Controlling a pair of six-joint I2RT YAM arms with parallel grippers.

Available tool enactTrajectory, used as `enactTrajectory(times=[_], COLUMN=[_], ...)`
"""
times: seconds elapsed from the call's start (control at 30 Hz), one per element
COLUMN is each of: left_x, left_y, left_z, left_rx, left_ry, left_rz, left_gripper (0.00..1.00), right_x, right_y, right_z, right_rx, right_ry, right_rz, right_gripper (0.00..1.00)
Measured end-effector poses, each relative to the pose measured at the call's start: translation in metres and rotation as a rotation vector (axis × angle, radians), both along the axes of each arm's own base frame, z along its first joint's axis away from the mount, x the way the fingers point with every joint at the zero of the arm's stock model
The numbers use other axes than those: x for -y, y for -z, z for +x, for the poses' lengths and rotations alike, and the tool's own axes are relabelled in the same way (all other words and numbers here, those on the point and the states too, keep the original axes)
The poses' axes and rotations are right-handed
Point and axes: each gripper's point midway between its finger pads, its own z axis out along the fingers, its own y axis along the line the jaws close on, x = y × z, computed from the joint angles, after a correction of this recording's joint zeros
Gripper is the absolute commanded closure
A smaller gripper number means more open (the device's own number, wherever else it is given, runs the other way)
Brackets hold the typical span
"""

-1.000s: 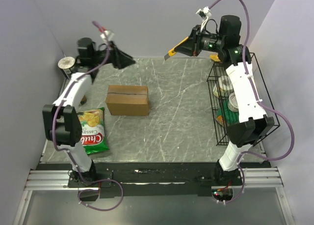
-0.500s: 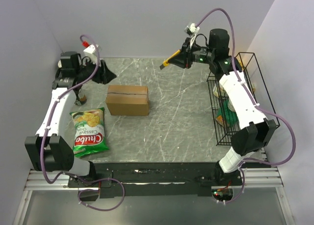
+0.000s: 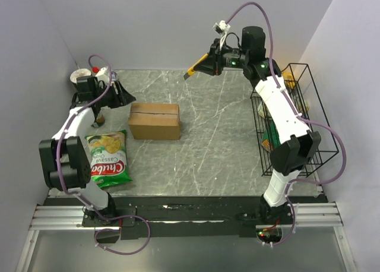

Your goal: Unpack the express box

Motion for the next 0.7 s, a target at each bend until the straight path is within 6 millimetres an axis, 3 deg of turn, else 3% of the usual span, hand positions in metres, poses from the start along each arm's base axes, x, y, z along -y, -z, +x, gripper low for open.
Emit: enactTrajectory(times=[0.13,0.3,0.57,0.7], left_x=[0.012,0.040,0.105,0.138], left_y=[0.014,0.032,0.039,0.035], left_z=[0.010,0.015,-0.002,-0.010], left_rx=[-0.031,-0.075,-0.106,-0.093], left_ry=[0.043,0.132,0.279,0.341], left_rz=[-0.003,0.008,-0.015,-0.045], left_gripper=[0.42,0.45,0.44,0.37], right_x=[-0.002,0.002,0.008,0.012], right_y=[-0.003,0.010,0.035,0.043], right_z=[0.008,0.009,0.006,-0.001], right_rx=[-0.003,-0.037,-0.071,-0.082], right_ry=[0.008,0.031,0.045,0.047], right_rz=[-0.011,-0.048,-0.108,-0.130], right_gripper=[1.00,1.00,1.00,1.00])
